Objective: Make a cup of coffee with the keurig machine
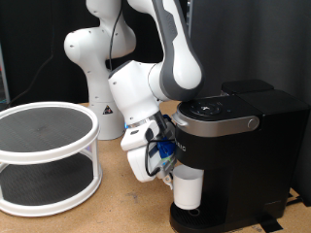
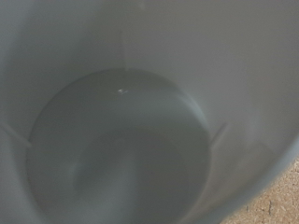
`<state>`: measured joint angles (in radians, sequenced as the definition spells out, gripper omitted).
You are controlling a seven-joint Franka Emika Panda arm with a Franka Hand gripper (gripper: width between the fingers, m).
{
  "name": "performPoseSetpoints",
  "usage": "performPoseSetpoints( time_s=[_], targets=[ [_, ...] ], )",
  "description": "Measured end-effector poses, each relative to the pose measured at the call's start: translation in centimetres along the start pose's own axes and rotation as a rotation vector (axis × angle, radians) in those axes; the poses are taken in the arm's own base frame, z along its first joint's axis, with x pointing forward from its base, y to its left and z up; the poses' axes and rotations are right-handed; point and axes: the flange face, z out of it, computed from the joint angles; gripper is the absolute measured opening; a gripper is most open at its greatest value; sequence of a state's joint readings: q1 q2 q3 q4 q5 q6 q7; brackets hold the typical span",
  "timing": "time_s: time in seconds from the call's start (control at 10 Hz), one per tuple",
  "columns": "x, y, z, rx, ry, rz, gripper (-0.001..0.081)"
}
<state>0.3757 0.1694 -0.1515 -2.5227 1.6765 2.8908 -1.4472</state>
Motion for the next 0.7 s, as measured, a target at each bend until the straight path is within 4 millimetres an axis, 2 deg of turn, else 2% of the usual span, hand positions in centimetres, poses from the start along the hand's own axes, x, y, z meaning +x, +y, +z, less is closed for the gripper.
performPoseSetpoints(
  time_s=[0.3, 0.4, 0.5, 0.6, 0.7],
  targets=[
    [0.07, 0.03, -0.01, -0.003, 0.000, 0.012, 0.0070],
    [0.08, 0.04, -0.01, -0.003, 0.000, 0.014, 0.0289],
    [0.09, 0.04, -0.02, -0.003, 0.000, 0.015, 0.0289],
    [0.12, 0.07, -0.03, -0.004, -0.001, 0.014, 0.0473],
    [0.18, 0.16, -0.06, -0.005, -0.005, 0.007, 0.0473]
  ],
)
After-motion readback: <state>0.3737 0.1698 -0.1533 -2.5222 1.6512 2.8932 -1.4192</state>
